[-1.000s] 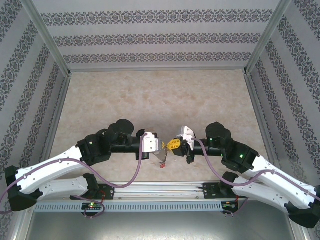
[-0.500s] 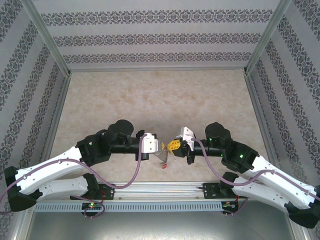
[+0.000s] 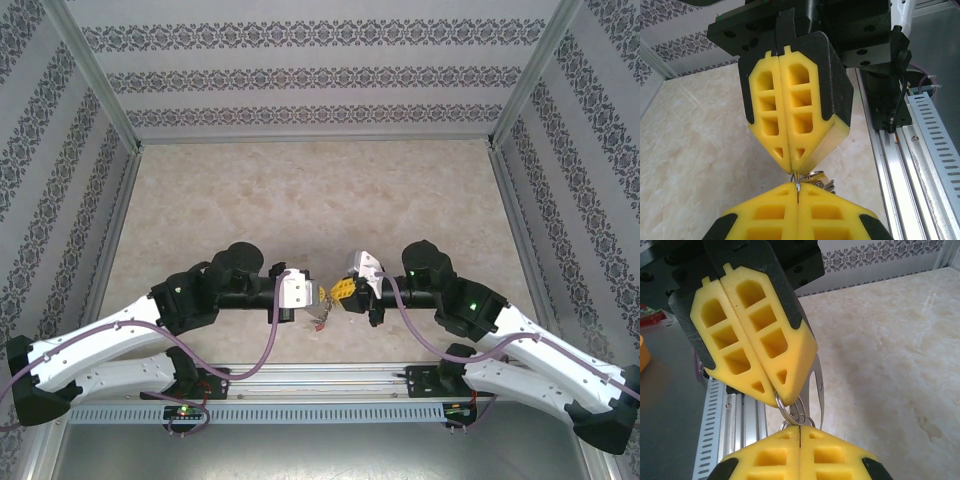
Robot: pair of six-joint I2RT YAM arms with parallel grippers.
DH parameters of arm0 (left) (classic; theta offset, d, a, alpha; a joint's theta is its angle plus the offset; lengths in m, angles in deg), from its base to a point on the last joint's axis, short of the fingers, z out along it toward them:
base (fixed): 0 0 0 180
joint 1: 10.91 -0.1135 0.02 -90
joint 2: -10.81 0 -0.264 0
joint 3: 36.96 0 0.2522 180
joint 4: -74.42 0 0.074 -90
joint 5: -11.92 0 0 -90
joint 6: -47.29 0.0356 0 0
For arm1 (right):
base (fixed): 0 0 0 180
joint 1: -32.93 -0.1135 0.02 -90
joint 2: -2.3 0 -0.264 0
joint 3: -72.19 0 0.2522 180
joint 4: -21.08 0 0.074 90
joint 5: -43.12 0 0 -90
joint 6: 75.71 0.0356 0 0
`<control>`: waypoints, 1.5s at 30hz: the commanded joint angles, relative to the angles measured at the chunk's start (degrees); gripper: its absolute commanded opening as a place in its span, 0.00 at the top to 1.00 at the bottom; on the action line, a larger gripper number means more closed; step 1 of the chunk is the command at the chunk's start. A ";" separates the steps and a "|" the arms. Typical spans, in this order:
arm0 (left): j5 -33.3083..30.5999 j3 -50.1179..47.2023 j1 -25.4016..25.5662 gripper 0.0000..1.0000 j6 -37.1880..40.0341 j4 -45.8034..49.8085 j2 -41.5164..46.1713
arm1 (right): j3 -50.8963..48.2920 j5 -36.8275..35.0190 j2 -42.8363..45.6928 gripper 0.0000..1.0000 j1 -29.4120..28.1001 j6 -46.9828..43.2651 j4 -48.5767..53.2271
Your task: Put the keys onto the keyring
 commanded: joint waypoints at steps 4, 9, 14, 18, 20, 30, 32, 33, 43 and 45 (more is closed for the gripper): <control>2.27 0.14 0.30 1.00 0.51 -7.90 2.95 | -0.28 1.06 -0.77 1.00 2.11 1.82 0.86; 2.70 -0.16 0.29 1.00 0.25 -8.43 3.72 | -1.81 1.00 1.75 0.99 2.87 2.80 -0.26; 5.00 -0.32 0.23 1.00 -0.22 -9.01 4.73 | -2.22 4.11 2.11 0.99 3.53 3.44 -1.98; 6.59 -0.16 0.33 1.00 -0.55 -9.15 5.36 | -1.63 6.75 0.70 0.99 3.59 3.73 -2.70; 7.08 -0.17 0.30 1.00 -0.70 -9.28 5.66 | -1.05 7.99 -0.29 0.99 3.72 3.79 -2.69; 8.30 0.05 0.30 1.00 -1.06 -9.87 5.75 | 0.24 11.62 -2.42 0.98 3.88 4.03 -3.84; 8.49 0.23 0.28 1.00 -1.03 -10.04 5.65 | 0.33 12.16 -2.51 0.95 4.11 4.07 -4.08; 8.39 0.29 0.30 1.00 -1.00 -9.98 5.62 | 0.41 12.20 -2.51 0.92 4.20 4.08 -4.12; 7.32 0.32 0.28 1.00 -1.06 -9.72 5.63 | -2.39 2.60 5.88 0.66 4.33 2.73 -4.75; 7.91 0.49 0.21 1.00 -1.21 -9.92 5.78 | -3.25 2.39 8.71 0.66 4.25 2.16 -5.98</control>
